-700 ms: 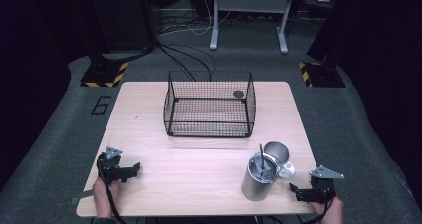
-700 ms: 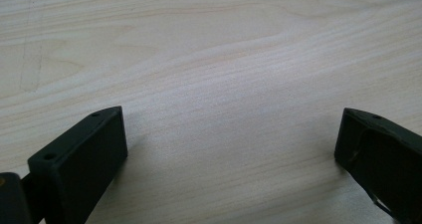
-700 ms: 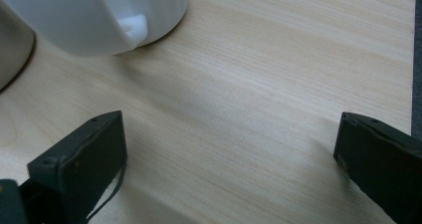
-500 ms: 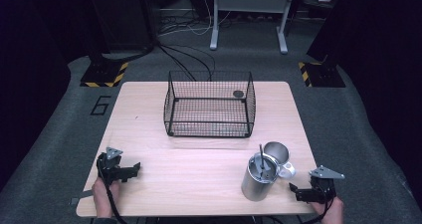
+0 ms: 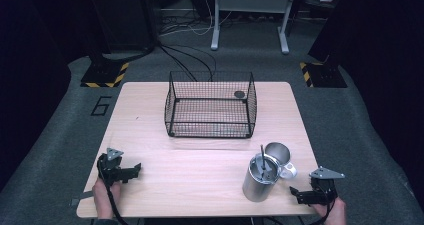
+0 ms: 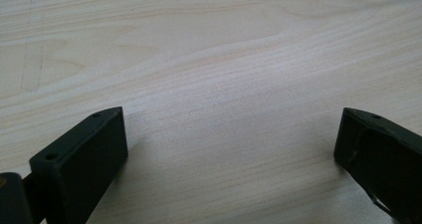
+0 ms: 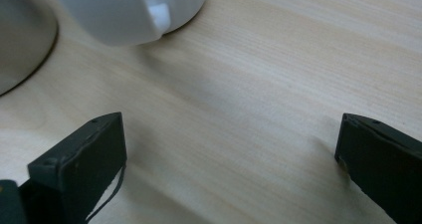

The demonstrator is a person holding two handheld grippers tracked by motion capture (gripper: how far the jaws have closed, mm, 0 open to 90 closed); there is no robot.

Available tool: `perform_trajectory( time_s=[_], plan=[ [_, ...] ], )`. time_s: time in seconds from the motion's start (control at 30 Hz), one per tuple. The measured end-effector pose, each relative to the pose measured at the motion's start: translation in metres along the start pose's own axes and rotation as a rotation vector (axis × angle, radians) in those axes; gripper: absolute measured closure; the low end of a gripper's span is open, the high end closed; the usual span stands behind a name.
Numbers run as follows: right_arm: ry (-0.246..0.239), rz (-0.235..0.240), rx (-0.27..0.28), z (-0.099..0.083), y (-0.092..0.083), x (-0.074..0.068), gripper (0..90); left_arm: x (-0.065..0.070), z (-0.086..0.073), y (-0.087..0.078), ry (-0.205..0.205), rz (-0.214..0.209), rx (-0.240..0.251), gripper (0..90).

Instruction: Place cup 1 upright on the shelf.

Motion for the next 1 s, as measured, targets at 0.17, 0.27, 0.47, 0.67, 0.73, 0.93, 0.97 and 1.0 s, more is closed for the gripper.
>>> perform_trajectory(
  time_s=[0.17, 0.27, 0.47, 0.67, 0.73, 0.93, 0.97, 1.0],
  plan=[
    [0.005, -0.004, 0.020, 0.002, -0.012, -0.004, 0.0, 0.000, 0.000, 0.000, 0.000, 0.000, 0.000, 0.4],
    [0.015, 0.004, 0.053, 0.009, -0.027, -0.008, 0.0, 0.000, 0.000, 0.000, 0.001, 0.001, 0.000, 0.4],
    [0.005, 0.020, 0.084, 0.022, -0.044, -0.014, 0.0, 0.000, 0.000, 0.000, -0.001, 0.002, 0.002, 0.4],
    [-0.023, 0.045, 0.127, 0.038, -0.059, -0.027, 0.0, 0.000, 0.000, 0.000, 0.000, 0.002, 0.001, 0.4],
    [-0.033, 0.059, 0.138, 0.044, -0.062, -0.031, 0.0, 0.001, 0.000, 0.000, -0.002, 0.004, 0.003, 0.4],
    [-0.074, 0.095, 0.167, 0.059, -0.069, -0.044, 0.0, 0.000, 0.000, 0.000, 0.005, 0.006, 0.003, 0.4],
    [-0.077, 0.113, 0.183, 0.065, -0.072, -0.052, 0.0, 0.000, 0.000, 0.000, 0.003, 0.005, 0.003, 0.4],
    [-0.088, 0.125, 0.190, 0.068, -0.073, -0.055, 0.0, 0.000, 0.000, 0.000, 0.003, 0.005, 0.003, 0.4]
  ],
)
Point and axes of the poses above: each handheld gripper's, and its own axes: y roughly forward along the jaws, z roughly out of its top, x roughly to its right, the point moved 8 cm from there along y, roughly forward along the jaws, and after that the axes turned 6 degrees about -y, right-handed, at the moved point
